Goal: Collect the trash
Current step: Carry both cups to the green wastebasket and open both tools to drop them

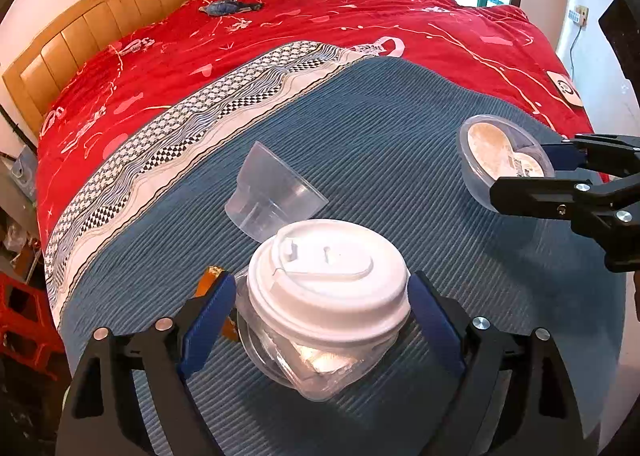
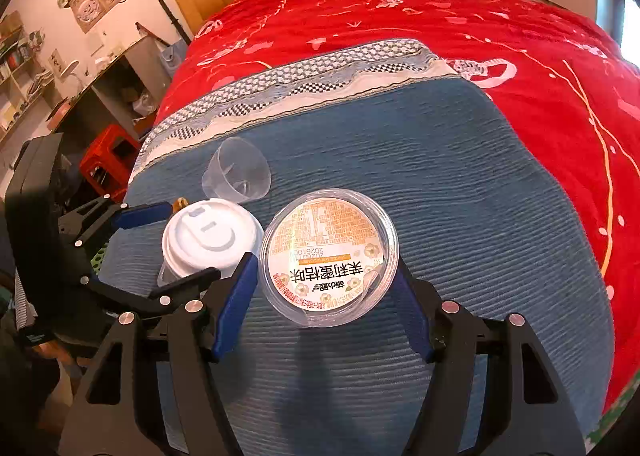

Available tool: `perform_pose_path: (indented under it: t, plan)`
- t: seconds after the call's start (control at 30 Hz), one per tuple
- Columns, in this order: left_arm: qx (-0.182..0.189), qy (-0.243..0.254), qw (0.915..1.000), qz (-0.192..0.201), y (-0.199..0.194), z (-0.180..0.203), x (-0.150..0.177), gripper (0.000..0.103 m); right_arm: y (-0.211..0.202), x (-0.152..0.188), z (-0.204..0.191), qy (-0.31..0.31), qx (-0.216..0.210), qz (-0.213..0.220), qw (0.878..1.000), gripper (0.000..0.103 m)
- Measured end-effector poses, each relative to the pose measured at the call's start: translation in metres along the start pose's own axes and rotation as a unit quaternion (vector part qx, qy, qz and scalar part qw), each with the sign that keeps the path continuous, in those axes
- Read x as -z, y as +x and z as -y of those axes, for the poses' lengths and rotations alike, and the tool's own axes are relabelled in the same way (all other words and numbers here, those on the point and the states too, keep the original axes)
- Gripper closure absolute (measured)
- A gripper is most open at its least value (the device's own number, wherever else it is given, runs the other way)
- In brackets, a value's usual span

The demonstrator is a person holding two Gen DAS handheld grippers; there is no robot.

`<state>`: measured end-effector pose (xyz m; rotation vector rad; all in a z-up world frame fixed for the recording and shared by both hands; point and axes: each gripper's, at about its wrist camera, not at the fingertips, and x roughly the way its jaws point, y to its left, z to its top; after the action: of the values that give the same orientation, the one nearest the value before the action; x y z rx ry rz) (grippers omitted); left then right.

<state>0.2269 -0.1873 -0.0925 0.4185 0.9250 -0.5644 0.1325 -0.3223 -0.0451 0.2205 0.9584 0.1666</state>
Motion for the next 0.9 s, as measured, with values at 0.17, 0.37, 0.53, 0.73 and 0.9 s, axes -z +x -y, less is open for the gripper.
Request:
perform_pose_path:
  t: [0.17,0.37,0.53,0.73,0.9]
  plan:
    - [-0.001,0.003,0.9999,0.01,-0.001,0.003,0.001,0.025,-0.001,0.003,0.001,0.004,0.0,0.0,1.0,0.037]
    - [0.001,-0.011,0.9996,0.027,-0.017,0.0,0.007,0.026,-0.007,0.005,-0.001,0.004,-0.003,0.003,1.0,0.037]
    - [0.005,-0.032,0.9981,0.053,-0.046,-0.009,0.017,0.026,-0.014,0.01,-0.01,-0.001,-0.009,0.007,1.0,0.037]
    - [0.004,-0.064,0.9941,0.088,-0.084,-0.027,0.029,0.026,-0.02,0.013,-0.028,-0.012,-0.019,0.011,1.0,0.037]
    - [0.001,-0.093,0.9889,0.116,-0.114,-0.043,0.038,0.026,-0.023,0.013,-0.05,-0.031,-0.029,0.013,0.999,0.037]
